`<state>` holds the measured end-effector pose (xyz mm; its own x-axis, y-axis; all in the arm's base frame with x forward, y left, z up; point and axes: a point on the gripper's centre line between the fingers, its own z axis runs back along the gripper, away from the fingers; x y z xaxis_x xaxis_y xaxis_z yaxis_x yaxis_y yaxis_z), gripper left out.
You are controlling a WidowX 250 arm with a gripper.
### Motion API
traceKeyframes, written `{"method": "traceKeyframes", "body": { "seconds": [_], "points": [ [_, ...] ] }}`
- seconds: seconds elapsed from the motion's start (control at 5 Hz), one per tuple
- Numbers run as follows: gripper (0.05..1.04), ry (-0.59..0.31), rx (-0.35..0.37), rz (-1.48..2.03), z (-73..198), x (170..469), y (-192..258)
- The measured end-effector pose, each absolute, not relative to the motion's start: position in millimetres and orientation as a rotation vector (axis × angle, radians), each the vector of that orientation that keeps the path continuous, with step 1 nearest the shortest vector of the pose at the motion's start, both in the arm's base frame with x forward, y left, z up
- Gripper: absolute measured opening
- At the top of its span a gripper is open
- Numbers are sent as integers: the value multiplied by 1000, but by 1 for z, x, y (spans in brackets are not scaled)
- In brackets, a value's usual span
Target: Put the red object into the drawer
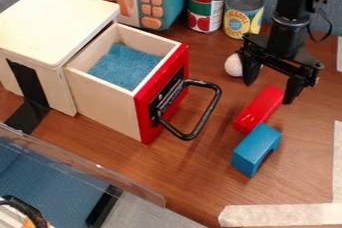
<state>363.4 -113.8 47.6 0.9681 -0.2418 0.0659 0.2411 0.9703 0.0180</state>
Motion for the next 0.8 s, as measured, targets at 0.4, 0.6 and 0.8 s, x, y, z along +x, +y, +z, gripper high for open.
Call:
{"method": "traceKeyframes", "body": {
  "seconds": [0.4,0.6,0.8],
  "points": [
    [1000,-45,16,-183,37,363,-114],
    [1000,-33,18,-182,28,364,-114],
    [1000,-30,19,-193,26,364,-114]
  ]
}}
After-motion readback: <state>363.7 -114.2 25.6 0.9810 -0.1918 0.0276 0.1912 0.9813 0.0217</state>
